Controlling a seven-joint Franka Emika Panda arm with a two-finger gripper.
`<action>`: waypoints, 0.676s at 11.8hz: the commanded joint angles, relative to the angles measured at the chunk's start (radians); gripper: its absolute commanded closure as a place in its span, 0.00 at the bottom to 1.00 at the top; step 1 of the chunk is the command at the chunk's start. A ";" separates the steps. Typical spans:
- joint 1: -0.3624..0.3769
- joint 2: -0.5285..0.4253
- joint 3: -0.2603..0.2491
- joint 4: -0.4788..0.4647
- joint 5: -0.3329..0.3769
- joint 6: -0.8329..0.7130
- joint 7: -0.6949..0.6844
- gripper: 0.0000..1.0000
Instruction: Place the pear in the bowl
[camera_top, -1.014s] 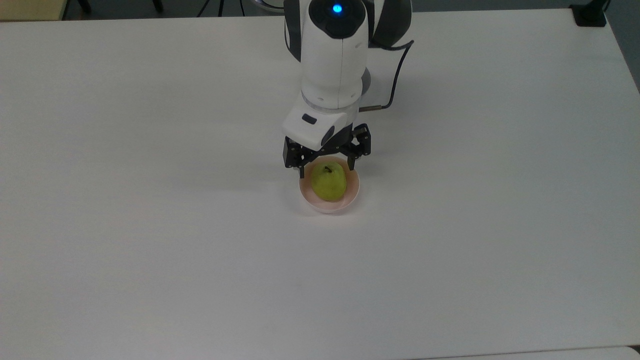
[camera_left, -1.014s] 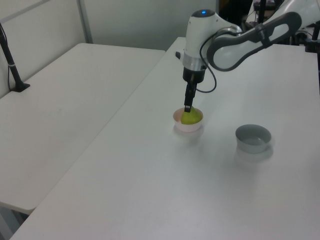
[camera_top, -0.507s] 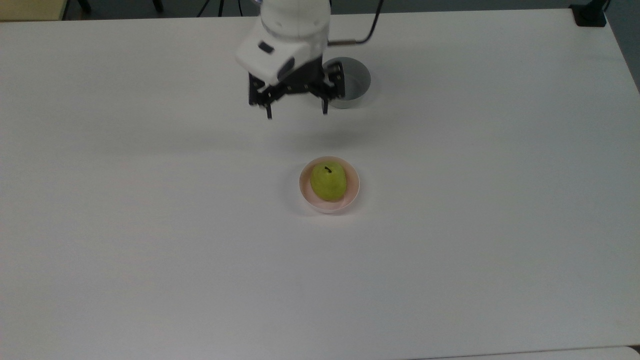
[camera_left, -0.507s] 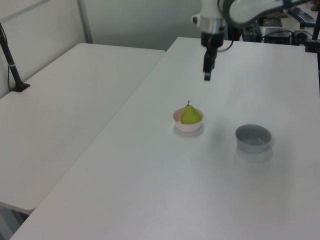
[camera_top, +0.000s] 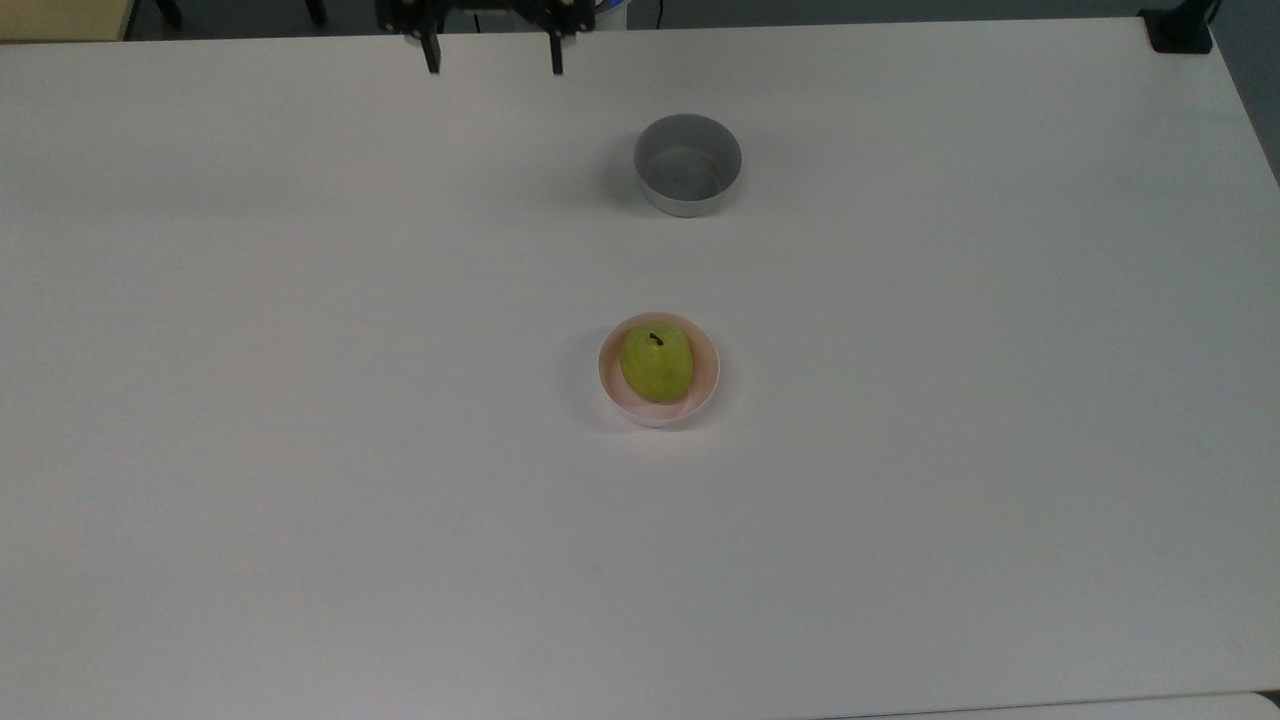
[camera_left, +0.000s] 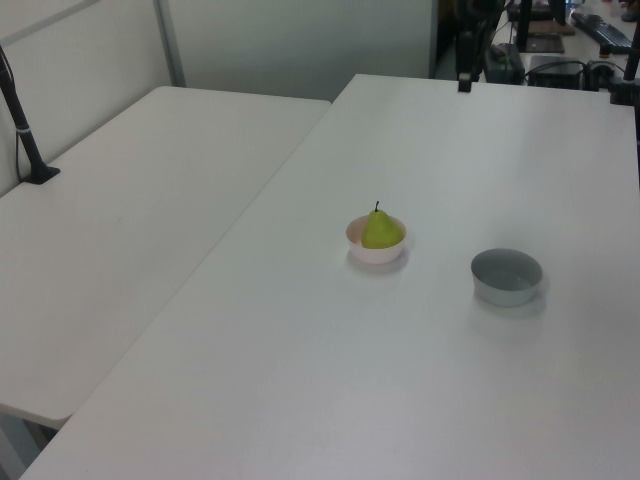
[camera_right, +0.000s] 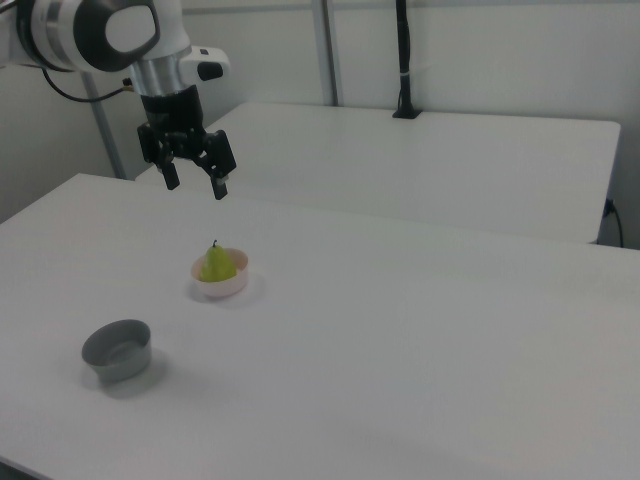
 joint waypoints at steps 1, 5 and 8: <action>-0.126 -0.062 0.084 -0.035 0.016 -0.047 -0.003 0.00; -0.144 -0.069 0.082 -0.032 0.021 -0.025 -0.090 0.00; -0.144 -0.053 0.075 -0.035 0.062 0.062 -0.092 0.00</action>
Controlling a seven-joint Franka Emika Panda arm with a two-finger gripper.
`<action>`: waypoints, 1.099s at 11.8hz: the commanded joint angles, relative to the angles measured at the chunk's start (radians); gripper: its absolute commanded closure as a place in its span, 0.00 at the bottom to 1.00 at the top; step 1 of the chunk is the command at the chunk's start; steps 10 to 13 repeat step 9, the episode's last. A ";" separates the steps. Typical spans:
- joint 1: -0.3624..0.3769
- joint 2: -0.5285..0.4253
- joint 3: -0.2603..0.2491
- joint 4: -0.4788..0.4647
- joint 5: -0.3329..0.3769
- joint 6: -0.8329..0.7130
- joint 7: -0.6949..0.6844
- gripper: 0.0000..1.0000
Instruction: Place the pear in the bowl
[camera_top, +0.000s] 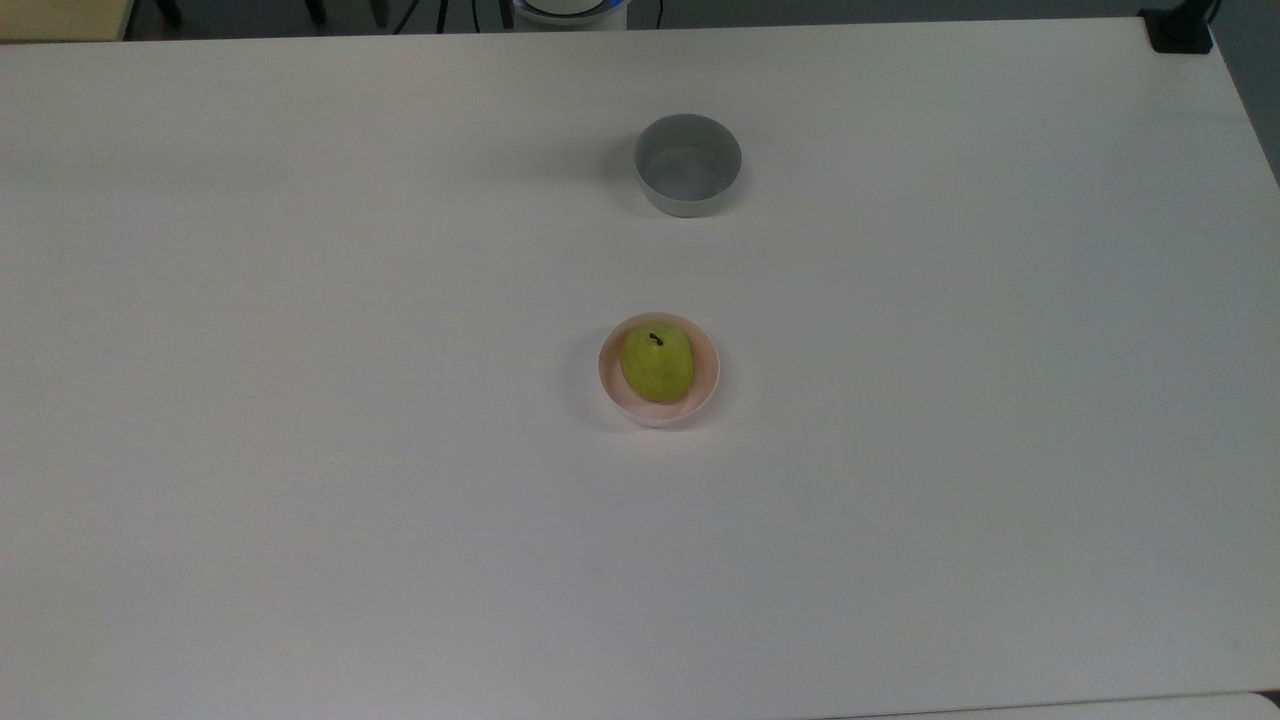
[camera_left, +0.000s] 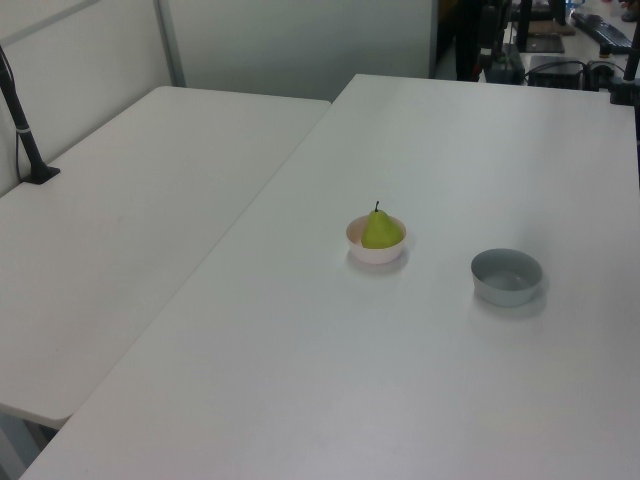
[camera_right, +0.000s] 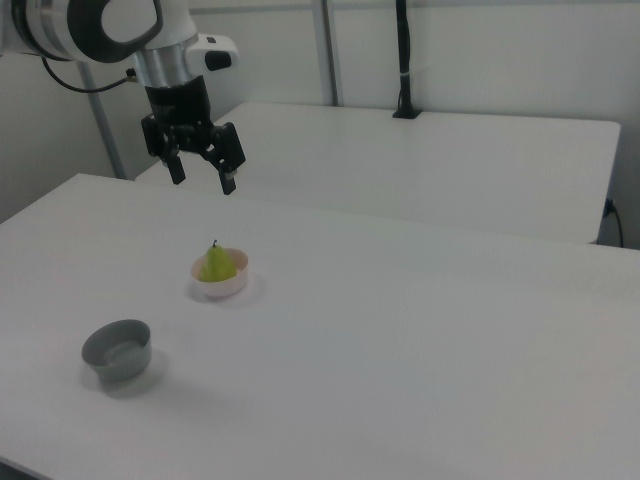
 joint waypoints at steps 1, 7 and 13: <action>-0.014 -0.006 0.007 -0.024 0.053 0.070 -0.015 0.00; -0.004 0.003 0.007 -0.024 0.073 0.070 0.011 0.00; -0.006 0.004 0.007 -0.022 0.073 0.071 0.011 0.00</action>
